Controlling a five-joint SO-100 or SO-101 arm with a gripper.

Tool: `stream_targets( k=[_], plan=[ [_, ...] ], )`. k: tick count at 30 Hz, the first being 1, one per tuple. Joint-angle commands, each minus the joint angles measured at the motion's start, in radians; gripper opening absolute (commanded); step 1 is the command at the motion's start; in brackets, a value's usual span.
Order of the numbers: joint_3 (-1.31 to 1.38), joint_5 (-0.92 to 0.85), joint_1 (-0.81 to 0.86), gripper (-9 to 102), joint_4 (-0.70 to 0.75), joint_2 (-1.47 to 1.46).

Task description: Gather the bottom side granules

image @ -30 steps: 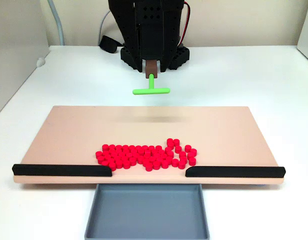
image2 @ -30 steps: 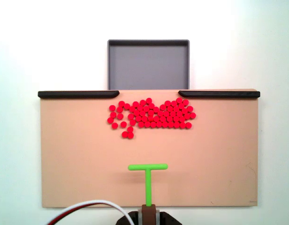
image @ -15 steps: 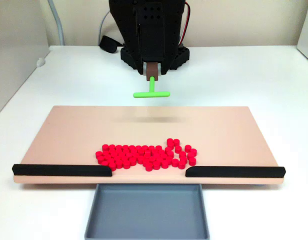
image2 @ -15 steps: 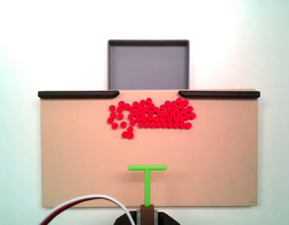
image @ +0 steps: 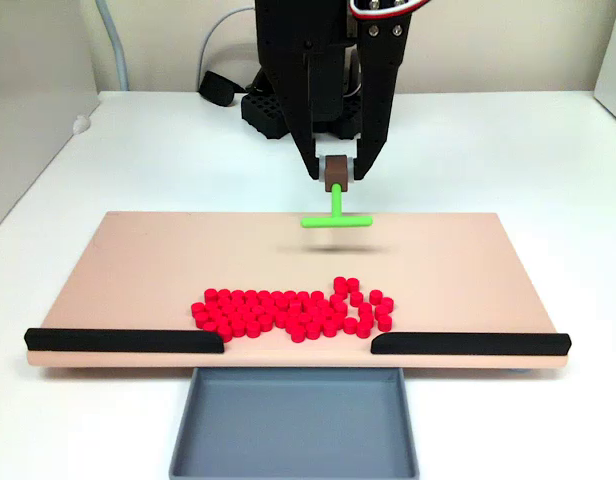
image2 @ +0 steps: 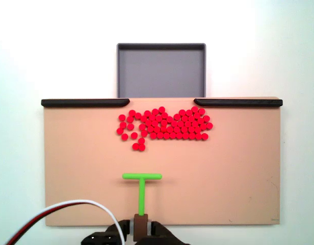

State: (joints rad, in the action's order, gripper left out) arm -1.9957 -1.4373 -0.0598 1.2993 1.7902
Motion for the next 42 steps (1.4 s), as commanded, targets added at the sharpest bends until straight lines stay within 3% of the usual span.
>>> stream_targets(
  k=[1,14,42],
  plan=[
    [-0.051,0.006,-0.009,0,-0.058,0.054],
    [-0.117,0.044,-0.029,0,-0.212,0.028],
    [-0.103,0.035,-0.028,0,-0.247,-0.098]
  ],
)
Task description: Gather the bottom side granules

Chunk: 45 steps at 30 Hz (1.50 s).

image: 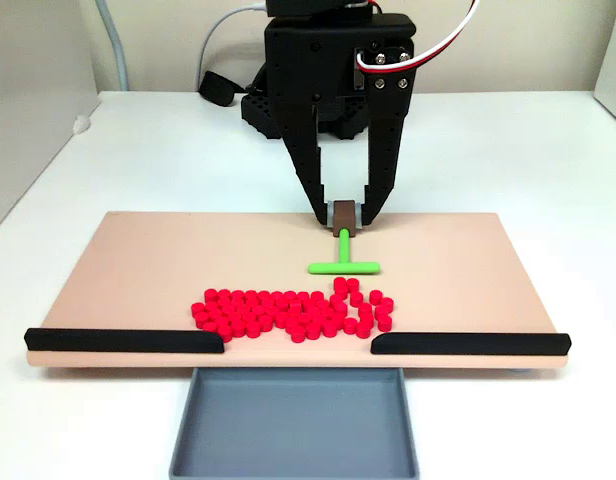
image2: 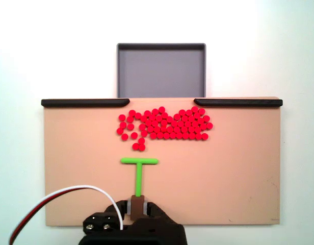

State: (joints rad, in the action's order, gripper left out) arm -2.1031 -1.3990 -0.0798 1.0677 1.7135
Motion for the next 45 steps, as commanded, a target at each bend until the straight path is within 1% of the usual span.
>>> stream_targets(
  k=[1,7,22,31,45],
  plan=[
    [0.005,-0.003,-0.008,0,-0.021,-0.029],
    [0.006,-0.005,-0.009,0,-0.054,-0.063],
    [0.109,0.008,-0.008,0,-0.054,-0.175],
    [0.117,0.000,0.000,0,-0.054,-0.172],
    [0.117,0.054,-0.012,0,-0.038,-0.091]
  ],
)
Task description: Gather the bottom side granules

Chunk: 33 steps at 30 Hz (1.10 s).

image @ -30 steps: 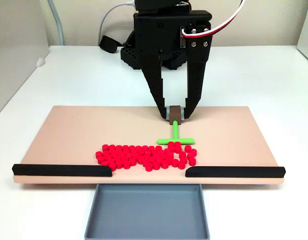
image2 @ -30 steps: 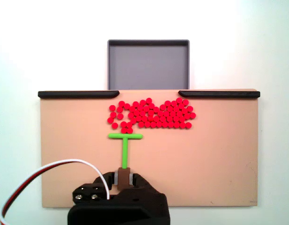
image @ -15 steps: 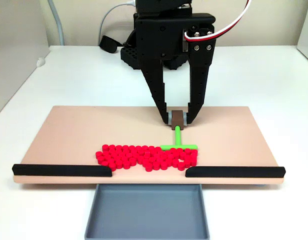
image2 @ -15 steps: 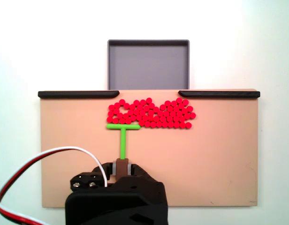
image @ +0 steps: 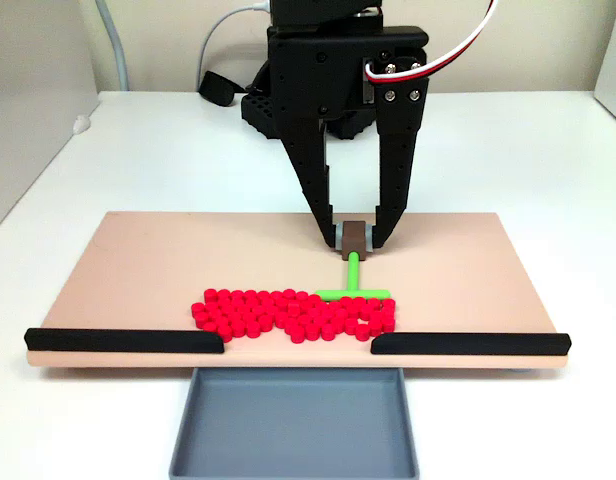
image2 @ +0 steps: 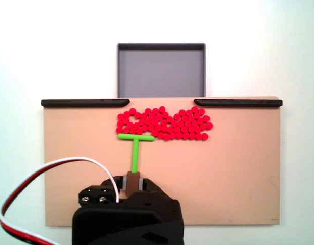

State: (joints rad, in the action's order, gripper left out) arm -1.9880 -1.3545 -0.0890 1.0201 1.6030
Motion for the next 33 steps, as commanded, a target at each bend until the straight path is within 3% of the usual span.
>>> stream_targets(
  k=[1,13,25,33],
  plan=[
    [0.002,0.014,-0.005,0,0.009,0.028],
    [0.002,0.054,-0.034,0,0.132,0.164],
    [0.017,-0.089,0.075,0,0.360,0.318],
    [0.023,-0.155,0.135,0,0.371,0.330]
  ],
)
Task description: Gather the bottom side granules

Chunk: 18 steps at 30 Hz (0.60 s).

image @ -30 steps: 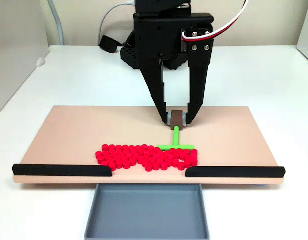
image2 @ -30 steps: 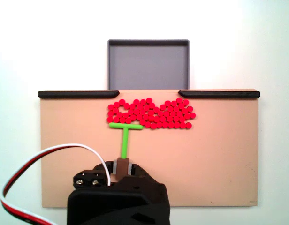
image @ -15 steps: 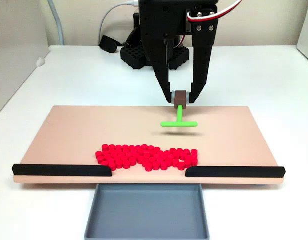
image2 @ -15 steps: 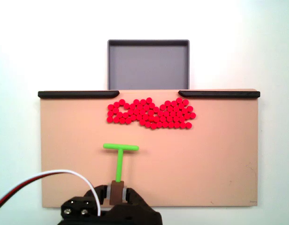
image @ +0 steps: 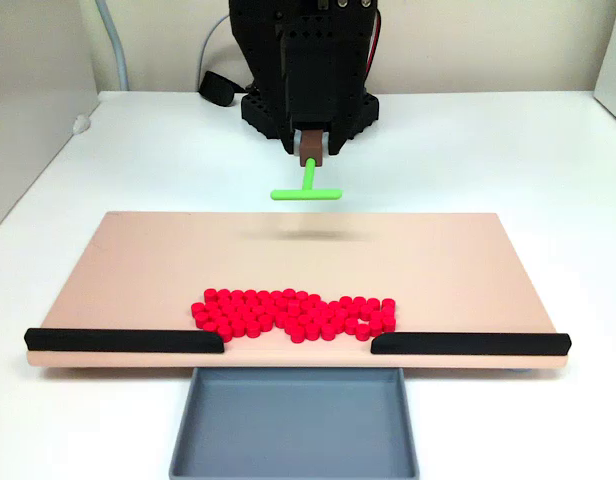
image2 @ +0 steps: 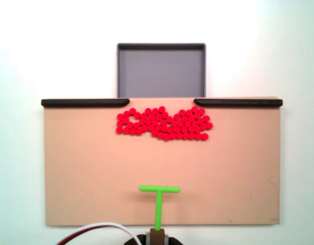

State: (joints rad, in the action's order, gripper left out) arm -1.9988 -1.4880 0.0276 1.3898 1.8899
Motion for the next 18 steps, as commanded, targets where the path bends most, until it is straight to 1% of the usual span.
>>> stream_targets(
  k=[1,7,18],
  plan=[
    [0.032,-0.032,0.026,0,0.002,0.048],
    [0.020,-0.067,0.051,0,0.002,0.040],
    [0.020,-0.057,0.032,0,0.002,0.043]
  ],
)
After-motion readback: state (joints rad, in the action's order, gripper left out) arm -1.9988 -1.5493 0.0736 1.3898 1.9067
